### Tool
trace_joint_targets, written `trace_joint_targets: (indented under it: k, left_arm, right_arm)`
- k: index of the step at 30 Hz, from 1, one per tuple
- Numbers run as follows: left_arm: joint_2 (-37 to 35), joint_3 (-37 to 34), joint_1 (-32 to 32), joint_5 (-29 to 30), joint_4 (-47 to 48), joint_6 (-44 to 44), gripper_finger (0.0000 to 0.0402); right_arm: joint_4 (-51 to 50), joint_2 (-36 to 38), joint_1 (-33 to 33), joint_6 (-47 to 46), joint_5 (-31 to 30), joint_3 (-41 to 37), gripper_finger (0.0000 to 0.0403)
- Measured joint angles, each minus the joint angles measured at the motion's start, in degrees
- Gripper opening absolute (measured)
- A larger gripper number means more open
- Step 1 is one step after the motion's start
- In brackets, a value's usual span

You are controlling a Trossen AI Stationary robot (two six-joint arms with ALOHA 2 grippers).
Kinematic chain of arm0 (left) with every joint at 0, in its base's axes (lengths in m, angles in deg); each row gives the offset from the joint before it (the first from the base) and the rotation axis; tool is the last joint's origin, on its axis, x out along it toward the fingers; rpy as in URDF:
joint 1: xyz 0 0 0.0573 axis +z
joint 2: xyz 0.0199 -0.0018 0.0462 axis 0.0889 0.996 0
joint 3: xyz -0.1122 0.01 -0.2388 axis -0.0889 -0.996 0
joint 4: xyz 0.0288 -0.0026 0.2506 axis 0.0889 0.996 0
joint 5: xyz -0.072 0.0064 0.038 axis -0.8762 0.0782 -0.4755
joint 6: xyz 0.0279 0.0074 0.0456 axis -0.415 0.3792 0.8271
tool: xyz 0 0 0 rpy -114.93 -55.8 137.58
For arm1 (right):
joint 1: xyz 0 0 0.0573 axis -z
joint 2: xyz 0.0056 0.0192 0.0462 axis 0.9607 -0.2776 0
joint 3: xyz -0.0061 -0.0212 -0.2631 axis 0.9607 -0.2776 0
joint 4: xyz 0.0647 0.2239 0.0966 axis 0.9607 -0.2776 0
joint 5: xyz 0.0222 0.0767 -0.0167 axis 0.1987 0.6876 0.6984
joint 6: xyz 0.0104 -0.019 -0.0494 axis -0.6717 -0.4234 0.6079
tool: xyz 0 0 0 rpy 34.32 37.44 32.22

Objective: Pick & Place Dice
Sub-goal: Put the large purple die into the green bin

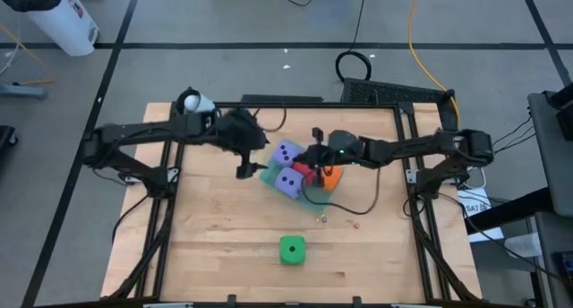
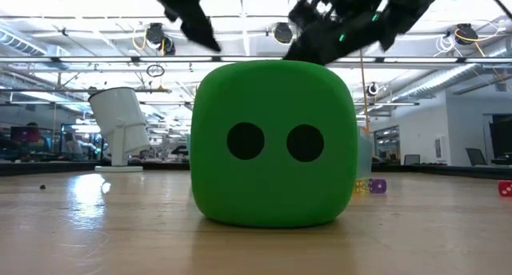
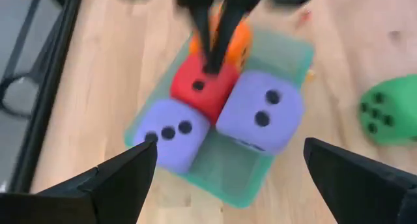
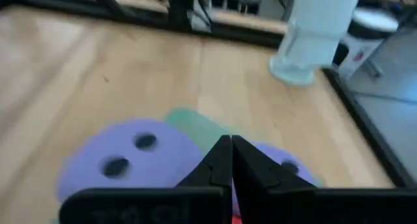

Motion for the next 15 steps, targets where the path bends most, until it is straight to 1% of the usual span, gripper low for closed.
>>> trace_joint_targets:
  k: [3,5,9,11,14,15]
  left_arm:
    - [-1.9,-8.2,-1.4,4.0,-4.9,-5.4,0.0397]
    - [-2.7,-14.1,-1.9,6.7,-11.4,-8.7,0.0397]
    - [-2.7,-23.7,-1.8,14.9,-19.2,-15.7,0.0397]
    - [-2.8,-27.2,-1.4,18.0,-21.9,-18.9,0.0397]
    - [-2.7,-31.1,-1.0,18.4,-24.1,-21.9,0.0397]
    - [-2.7,-32.0,-1.1,18.2,-24.1,-23.1,0.0397]
  right_arm:
    - [-4.0,4.7,-2.5,-1.5,-0.1,0.1,0.0000]
    - [-9.9,7.3,-4.7,-2.8,-0.9,0.1,0.0000]
    - [-21.1,10.6,-10.8,-5.9,-6.9,-0.3,0.0000]
    - [-22.3,11.2,-13.9,-8.3,-8.8,-2.0,0.0000]
    - [-20.3,11.2,-17.9,-12.4,-9.1,-5.6,0.0000]
    - [-18.8,11.2,-19.0,-13.9,-10.2,-6.9,0.0000]
